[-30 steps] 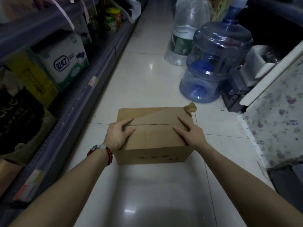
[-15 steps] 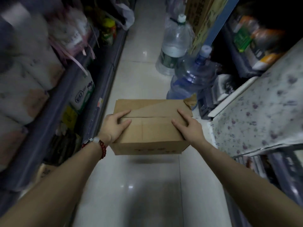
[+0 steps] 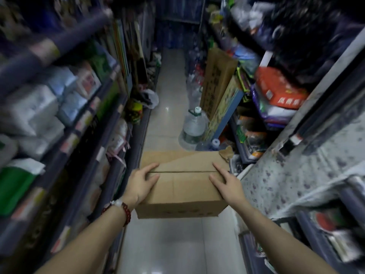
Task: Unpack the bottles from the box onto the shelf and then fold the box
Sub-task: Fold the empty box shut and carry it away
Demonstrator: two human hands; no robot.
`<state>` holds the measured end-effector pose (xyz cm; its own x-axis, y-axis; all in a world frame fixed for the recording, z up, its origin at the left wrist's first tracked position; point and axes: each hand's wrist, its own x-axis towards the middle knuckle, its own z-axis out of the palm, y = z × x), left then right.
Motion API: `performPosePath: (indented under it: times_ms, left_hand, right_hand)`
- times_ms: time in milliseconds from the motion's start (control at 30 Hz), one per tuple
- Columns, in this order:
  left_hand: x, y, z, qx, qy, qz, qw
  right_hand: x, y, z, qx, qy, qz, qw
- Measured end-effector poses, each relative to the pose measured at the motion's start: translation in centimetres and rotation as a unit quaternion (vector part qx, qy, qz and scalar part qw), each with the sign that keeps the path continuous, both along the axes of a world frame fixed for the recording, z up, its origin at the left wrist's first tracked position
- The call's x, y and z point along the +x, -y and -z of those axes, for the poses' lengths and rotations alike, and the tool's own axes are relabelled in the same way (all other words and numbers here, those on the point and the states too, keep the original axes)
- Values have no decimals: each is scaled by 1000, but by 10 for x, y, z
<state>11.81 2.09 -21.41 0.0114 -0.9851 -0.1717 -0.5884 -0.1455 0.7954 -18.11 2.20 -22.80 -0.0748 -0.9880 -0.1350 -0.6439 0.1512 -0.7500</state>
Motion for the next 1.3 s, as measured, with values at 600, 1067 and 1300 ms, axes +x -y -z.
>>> performPosePath:
  times_ms: [600,1067,1300]
  left_hand:
    - [22,107,-73,-37,25,30,999]
    - [17,311,-75,1,25,-30,999]
    - [26,409,-70,10,25,-46,999]
  right_hand:
    - [22,81,-96,-33,-1,26,999]
    - [30,312,-88,7,-6,-12,1000]
    - [39,421,-70,11,-1,-34,999]
